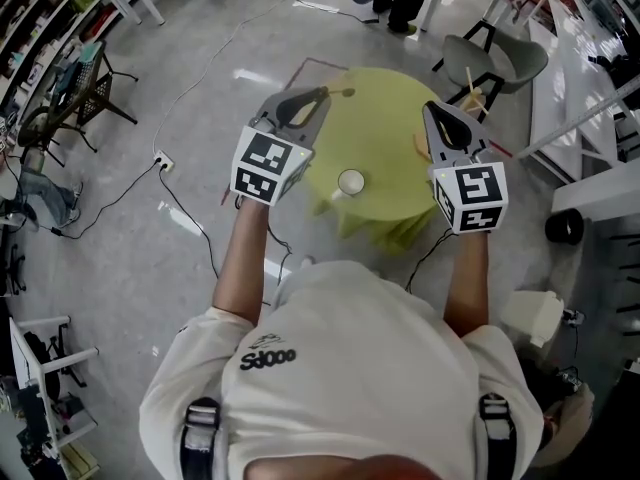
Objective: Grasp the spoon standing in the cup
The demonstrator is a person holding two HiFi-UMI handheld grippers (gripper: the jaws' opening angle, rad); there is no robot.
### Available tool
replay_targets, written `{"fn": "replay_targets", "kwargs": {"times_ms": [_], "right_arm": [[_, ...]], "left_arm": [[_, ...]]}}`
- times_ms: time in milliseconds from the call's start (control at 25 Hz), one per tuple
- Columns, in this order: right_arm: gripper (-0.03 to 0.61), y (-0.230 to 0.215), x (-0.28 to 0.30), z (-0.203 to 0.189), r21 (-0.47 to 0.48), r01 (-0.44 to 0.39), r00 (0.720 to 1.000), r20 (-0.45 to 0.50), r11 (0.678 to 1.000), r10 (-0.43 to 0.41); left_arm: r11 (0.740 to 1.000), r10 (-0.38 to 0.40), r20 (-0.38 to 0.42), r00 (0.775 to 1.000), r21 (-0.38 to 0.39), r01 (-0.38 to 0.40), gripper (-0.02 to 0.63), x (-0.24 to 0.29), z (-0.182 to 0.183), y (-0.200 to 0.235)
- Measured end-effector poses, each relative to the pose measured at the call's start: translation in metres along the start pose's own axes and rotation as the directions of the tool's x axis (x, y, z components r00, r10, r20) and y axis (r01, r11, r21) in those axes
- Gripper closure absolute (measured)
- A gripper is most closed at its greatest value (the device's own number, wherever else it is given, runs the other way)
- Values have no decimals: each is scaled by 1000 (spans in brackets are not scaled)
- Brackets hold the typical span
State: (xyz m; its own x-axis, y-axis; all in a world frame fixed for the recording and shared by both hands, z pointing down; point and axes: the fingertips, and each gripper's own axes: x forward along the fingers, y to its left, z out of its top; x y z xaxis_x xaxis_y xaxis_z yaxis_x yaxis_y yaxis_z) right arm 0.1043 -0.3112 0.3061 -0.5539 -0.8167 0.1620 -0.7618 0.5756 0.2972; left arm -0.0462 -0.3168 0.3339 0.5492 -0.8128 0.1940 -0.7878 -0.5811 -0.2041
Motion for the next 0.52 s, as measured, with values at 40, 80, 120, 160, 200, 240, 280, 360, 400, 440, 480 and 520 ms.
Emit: {"fn": "replay_targets", "kwargs": {"times_ms": [40,80,120,160,200,240,280,360,400,440,480,520], "right_arm": [[557,0,0,0,-1,-2,1000,0,1000,2],[557,1,0,0,-2,-3,1000,1,1000,3],[557,1,0,0,-3,-5,1000,2,1000,5],[557,0,0,-1,-3,-6,1000,3,1000,6],[557,0,0,-2,-3,-8,1000,2,1000,8],[557,0,0,-3,-3,-8,1000,2,1000,8],[557,1,0,-4,-2,-9,1000,1,1000,9],[557,2,0,-5,-1,-8,1000,-1,1000,8],[557,3,0,-5,-1,-8,1000,-2,1000,8],[557,4,0,-6,-1,-8,1000,-3,1000,8],[557,4,1,-6,-1,-8,1000,-4,1000,8],[557,5,1,-6,-1,-8,1000,-5,1000,8]], "left_arm": [[1000,-2,-1,1000,1,2,549,0,0,-1],[1000,-3,0,1000,1,3,549,0,0,-1],[1000,-3,0,1000,1,3,549,0,0,-2],[1000,-3,1,1000,0,3,549,0,0,-3],[1000,-3,1,1000,-2,3,549,1,-1,-3],[1000,-3,1,1000,-3,3,549,0,-1,-4],[1000,-3,1,1000,-4,3,549,0,-2,-4],[1000,-4,4,1000,-7,4,549,-2,-3,-4],[1000,-5,5,1000,-8,5,549,-3,-3,-4],[1000,-6,6,1000,-9,6,549,-3,-3,-3],[1000,-7,7,1000,-10,7,549,-4,-4,-3],[1000,-7,7,1000,-11,8,549,-5,-5,-2]]}}
